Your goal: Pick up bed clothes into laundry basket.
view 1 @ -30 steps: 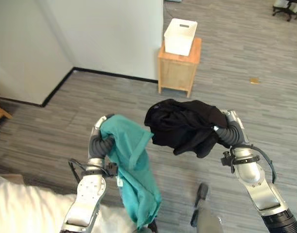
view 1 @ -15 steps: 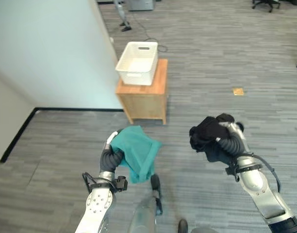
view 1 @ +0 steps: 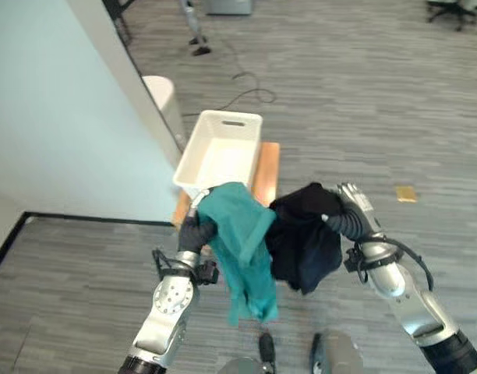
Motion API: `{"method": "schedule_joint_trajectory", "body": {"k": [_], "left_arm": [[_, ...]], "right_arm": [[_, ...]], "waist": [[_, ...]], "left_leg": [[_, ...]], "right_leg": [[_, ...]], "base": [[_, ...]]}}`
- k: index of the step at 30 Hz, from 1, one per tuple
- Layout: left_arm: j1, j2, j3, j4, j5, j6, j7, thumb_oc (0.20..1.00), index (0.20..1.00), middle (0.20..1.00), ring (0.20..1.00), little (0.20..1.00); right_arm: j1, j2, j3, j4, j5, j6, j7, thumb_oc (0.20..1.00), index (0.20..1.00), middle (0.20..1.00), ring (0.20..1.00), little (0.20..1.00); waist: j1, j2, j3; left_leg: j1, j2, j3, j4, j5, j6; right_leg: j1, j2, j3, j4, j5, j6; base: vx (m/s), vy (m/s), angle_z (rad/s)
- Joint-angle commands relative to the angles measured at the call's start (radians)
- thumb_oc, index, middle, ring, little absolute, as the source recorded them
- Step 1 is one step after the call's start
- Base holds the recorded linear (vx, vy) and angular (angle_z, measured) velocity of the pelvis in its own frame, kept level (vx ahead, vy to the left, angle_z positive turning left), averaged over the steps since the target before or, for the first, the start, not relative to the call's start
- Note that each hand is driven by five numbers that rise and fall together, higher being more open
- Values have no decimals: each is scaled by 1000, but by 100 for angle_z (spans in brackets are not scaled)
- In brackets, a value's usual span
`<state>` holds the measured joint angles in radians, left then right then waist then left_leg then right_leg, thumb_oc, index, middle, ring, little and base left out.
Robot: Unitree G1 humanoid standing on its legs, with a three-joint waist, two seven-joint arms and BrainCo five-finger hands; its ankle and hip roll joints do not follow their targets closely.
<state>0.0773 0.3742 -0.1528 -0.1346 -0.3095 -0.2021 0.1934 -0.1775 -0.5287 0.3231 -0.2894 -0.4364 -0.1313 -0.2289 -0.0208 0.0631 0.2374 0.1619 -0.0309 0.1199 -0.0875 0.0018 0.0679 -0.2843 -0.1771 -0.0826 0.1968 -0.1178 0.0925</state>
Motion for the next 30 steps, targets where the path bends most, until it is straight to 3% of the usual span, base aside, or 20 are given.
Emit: {"method": "schedule_joint_trajectory", "body": {"k": [1, 3, 5, 7, 9, 10, 11, 13, 15, 16, 17, 19, 20, 21, 25, 30], "left_arm": [[33, 49, 9, -92, -30, -94, 15, 200, 200, 200, 200, 200], [9, 50, -3, -64, -54, -103, 28, 200, 200, 200, 200, 200], [-1, 63, -5, -59, -71, -107, 16, 200, 200, 200, 200, 200], [12, 63, 2, -50, -94, -109, 17, 200, 200, 200, 200, 200], [43, 54, 35, -43, -163, -116, -3, 200, 200, 200, 200, 200], [43, 54, 35, -43, -163, -116, -3, 200, 200, 200, 200, 200], [41, 52, 40, -29, -180, -115, -5, 200, 200, 200, 200, 200], [27, 50, 57, 4, -214, -108, -27, 200, 200, 200, 200, 200], [31, 51, 73, 16, -232, -96, -54, 200, 200, 200, 200, 200], [33, 52, 73, 15, -233, -95, -55, 200, 200, 200, 200, 200], [44, 55, 81, 17, -238, -87, -71, 200, 200, 200, 200, 200], [65, 62, 89, 24, -263, -72, -109, 200, 200, 200, 200, 200], [75, 62, 91, 23, -272, -69, -121, 200, 200, 200, 200, 200], [85, 64, 79, 45, -264, -62, -125, 200, 200, 200, 200, 200], [99, 82, 79, 38, -265, -59, -168, 200, 200, 200, 200, 200], [122, 109, 89, 47, -262, -63, -184, 200, 200, 200, 200, 200]], "right_arm": [[-211, -2, -1, -53, -45, -43, -45, 200, 200, 200, 200, 200], [-358, -31, 43, -18, -50, -33, -61, 200, 200, 200, 200, 200], [-430, -53, 60, 3, -50, -27, -70, 200, 200, 200, 200, 200], [-557, -58, 98, 49, -58, -9, -78, 200, 200, 200, 200, 200], [-682, -129, 100, 93, -59, 15, -92, 200, 200, 200, 200, 200], [-683, -129, 100, 93, -59, 15, -92, 200, 200, 200, 200, 200], [-714, -160, 88, 107, -52, 21, -99, 200, 200, 200, 200, 200], [-754, -214, 65, 146, -40, 41, -112, 200, 200, 200, 200, 200], [-737, -239, 50, 162, -42, 45, -106, 200, 200, 200, 200, 200], [-735, -239, 49, 160, -42, 44, -106, 200, 200, 200, 200, 200], [-726, -251, 41, 162, -47, 46, -100, 200, 200, 200, 200, 200], [-699, -288, 24, 200, -57, 60, -79, 200, 200, 200, 200, 200], [-693, -288, 26, 201, -58, 58, -77, 200, 200, 200, 200, 200], [-695, -284, 40, 258, -61, 62, -71, 200, 200, 200, 200, 200], [-666, -277, 72, 390, -37, 67, -54, 200, 200, 200, 200, 200], [-662, -244, 126, 569, -27, 80, -50, 200, 200, 200, 200, 200]], "waist": [[4, -51, -47], [4, -51, -48], [14, -62, -56], [43, -91, -81], [66, -114, -86], [64, -114, -86], [72, -125, -81], [72, -141, -63], [56, -138, -69], [58, -139, -70], [52, -135, -77], [30, -117, -89], [24, -113, -94], [25, -105, -103], [30, -104, -113], [50, -108, -111]], "left_leg": [[-23, 79, -41, 0, -147, -84], [16, 83, -90, 0, -169, -88], [33, 77, -105, 0, -190, -90], [57, 86, -109, 14, -185, -116], [7, 118, -120, 184, -191, -155], [5, 119, -122, 186, -192, -155], [-37, 122, -115, 265, -164, -168], [-124, 196, 51, 410, -112, -182], [-120, 265, 229, 356, -97, -179], [-112, 262, 233, 343, -92, -180], [-100, 278, 315, 293, -92, -169], [-78, 333, 443, 226, -62, -191], [-64, 332, 466, 192, -34, -188], [-58, 300, 413, 151, -19, -191], [-22, 277, 396, 36, 9, -192], [-21, 288, 413, 15, 27, -201]], "right_leg": [[148, 34, 173, -234, 99, 83], [111, 48, 227, -259, 131, 96], [129, 36, 209, -280, 123, 92], [165, 9, 156, -284, 166, 89], [249, 2, 88, -284, 160, 59], [250, 2, 86, -284, 159, 59], [276, -2, 54, -284, 156, 48], [351, -23, -48, -284, 117, 29], [370, -32, -124, -284, 96, 30], [371, -32, -123, -284, 96, 30], [380, -33, -165, -284, 88, 30], [409, -41, -233, -284, 58, 40], [412, -35, -253, -284, 64, 38], [425, -30, -264, -284, 57, 42], [426, -37, -279, -284, 63, 50], [420, -36, -287, -284, 69, 54]], "base": [[636, -193, 155], [411, -141, 114], [241, -126, 123], [349, -341, 131], [317, -326, 94], [83, -165, 61], [102, -245, 71], [59, -265, 90], [-27, -94, 139], [12, -64, 133], [28, -25, 96], [-8, 23, 48], [12, 45, 110], [11, 13, 108], [21, 33, 23], [21, 6, 12]]}}
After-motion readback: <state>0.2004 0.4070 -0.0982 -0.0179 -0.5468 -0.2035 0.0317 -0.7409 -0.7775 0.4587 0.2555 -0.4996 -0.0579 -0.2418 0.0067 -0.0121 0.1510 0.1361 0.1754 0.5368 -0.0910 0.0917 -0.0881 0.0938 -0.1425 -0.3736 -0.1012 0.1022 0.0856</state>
